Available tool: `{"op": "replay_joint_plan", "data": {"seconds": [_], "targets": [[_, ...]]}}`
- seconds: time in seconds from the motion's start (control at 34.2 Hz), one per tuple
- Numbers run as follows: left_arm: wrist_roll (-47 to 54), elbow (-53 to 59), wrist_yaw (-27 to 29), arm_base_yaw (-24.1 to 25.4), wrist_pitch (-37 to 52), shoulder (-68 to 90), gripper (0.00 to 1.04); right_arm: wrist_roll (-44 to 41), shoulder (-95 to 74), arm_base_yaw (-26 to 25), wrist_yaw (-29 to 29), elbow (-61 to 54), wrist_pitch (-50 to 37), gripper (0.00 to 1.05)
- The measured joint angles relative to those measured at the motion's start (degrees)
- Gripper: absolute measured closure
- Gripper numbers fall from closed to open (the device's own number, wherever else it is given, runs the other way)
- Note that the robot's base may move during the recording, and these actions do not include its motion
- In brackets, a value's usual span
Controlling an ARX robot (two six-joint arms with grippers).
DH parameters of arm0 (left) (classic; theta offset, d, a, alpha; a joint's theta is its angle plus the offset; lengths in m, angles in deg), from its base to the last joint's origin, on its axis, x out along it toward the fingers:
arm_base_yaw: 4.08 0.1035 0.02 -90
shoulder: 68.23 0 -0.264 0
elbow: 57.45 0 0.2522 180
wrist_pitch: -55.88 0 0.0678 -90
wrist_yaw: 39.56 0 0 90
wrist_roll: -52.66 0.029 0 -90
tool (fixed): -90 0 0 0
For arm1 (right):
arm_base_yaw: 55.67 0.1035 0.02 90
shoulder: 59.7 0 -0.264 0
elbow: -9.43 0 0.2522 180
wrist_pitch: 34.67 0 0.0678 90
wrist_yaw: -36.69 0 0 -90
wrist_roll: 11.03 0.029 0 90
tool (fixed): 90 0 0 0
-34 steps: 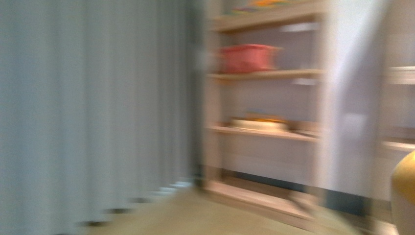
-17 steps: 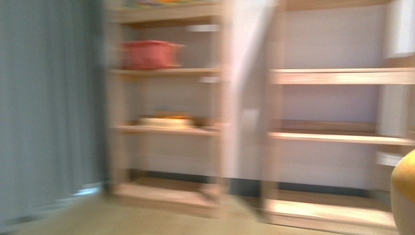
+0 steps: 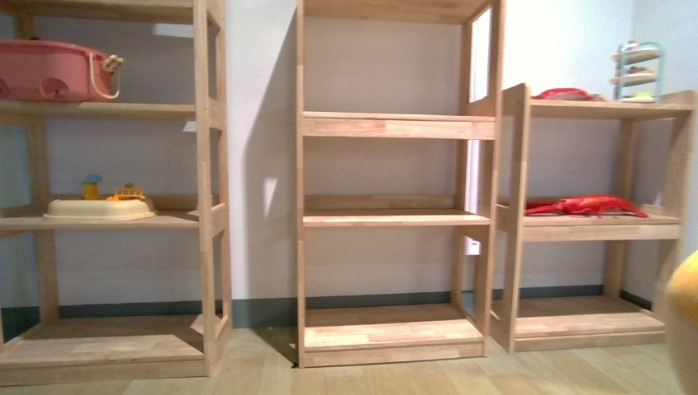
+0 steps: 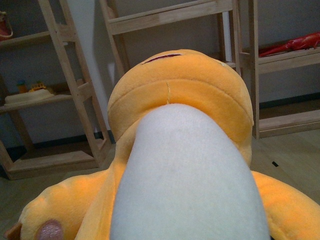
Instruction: Put away toys
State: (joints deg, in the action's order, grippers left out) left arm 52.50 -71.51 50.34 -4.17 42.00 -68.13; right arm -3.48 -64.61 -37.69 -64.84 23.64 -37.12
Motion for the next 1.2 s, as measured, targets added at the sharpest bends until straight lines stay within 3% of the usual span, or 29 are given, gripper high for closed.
{"op": "replay_joint_plan", "data": {"seconds": [1.2], "targets": [[0.0, 0.0, 0.11, 0.07, 0.0, -0.04, 0.06, 0.0, -0.22, 0.13, 0.02, 0.0, 0.0, 0.92]]}}
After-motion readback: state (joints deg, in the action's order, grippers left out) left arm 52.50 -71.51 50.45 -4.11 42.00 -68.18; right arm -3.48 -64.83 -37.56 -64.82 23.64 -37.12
